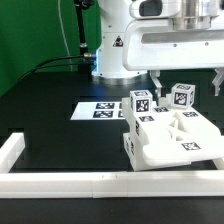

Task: Assemble chair

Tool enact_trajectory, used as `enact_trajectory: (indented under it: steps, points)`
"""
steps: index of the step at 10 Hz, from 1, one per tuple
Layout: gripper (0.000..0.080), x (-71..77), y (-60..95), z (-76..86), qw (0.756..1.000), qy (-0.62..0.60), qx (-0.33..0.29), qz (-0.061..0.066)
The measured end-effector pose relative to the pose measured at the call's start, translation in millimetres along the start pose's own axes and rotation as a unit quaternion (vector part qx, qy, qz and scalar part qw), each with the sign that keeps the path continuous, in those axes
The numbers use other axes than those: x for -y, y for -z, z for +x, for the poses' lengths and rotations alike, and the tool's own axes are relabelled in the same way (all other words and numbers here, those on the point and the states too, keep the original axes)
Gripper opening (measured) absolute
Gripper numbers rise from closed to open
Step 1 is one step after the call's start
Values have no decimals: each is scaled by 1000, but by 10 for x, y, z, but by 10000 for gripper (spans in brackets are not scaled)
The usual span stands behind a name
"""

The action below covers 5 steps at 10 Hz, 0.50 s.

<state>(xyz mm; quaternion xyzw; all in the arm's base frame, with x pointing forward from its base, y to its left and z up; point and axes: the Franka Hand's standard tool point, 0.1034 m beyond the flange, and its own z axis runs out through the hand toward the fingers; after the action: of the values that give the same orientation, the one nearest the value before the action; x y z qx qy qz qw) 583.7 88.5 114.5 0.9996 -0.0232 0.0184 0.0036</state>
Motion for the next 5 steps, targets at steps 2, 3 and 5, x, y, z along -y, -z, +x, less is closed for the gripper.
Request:
enact_trajectory:
  steps: [2,3,5]
  points:
    - [602,-12,0,2,1000,-1,0,0]
    - [398,-14,-1,1,1000,-1,0,0]
    - [277,-18,-2,1,1000,-2,0,0]
